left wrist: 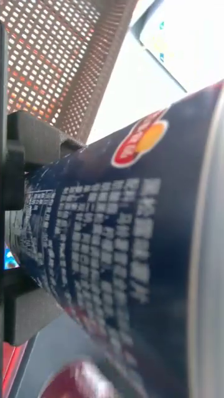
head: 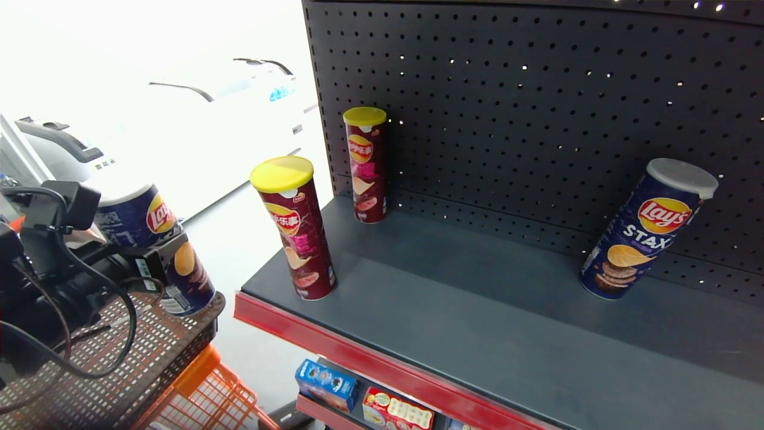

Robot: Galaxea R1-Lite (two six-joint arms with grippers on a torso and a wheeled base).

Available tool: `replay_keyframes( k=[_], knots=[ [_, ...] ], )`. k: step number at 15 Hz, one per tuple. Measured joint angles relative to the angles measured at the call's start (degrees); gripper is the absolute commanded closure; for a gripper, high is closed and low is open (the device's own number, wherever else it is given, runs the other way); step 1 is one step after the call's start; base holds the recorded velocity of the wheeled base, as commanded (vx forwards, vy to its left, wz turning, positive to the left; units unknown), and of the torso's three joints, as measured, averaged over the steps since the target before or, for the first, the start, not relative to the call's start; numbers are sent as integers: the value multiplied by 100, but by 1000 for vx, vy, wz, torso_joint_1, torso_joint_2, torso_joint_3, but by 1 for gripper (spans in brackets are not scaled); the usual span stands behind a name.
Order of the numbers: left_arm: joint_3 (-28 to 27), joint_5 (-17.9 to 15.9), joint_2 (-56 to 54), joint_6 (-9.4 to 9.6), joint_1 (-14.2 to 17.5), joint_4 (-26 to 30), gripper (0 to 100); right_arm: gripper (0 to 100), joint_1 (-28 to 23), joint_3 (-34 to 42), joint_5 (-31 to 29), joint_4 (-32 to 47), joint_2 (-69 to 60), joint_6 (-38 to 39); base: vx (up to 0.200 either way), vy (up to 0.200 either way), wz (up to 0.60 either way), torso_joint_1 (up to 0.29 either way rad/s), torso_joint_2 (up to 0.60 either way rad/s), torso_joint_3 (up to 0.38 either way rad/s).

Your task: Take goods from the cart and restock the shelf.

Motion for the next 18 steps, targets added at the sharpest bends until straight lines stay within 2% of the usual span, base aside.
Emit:
replay_keyframes(
  k=[2,5,6,8,9,13,18],
  knots=[
    [-118,9,-444,5,-236,446,100,0,0,0,0,2,0,1,0,0,0,0,0,0],
    [-177,55,-925,11,-646,586,100,0,0,0,0,2,0,0,0,0,0,0,0,0],
    [-182,66,-1036,51,-791,602,100,0,0,0,0,0,0,0,0,0,0,0,0,0],
    [-182,107,-1265,310,-1065,857,100,0,0,0,0,2,0,-2,0,0,0,0,0,0],
    [-187,107,-1345,330,-1136,909,100,0,0,0,0,2,0,0,0,0,0,0,0,0],
    [-177,113,-1585,343,-1602,1026,100,0,0,0,-2,2,0,0,0,0,0,0,0,0],
    [-135,107,-1701,310,-2406,1081,100,0,0,0,0,0,0,0,0,0,0,0,0,0]
  ],
)
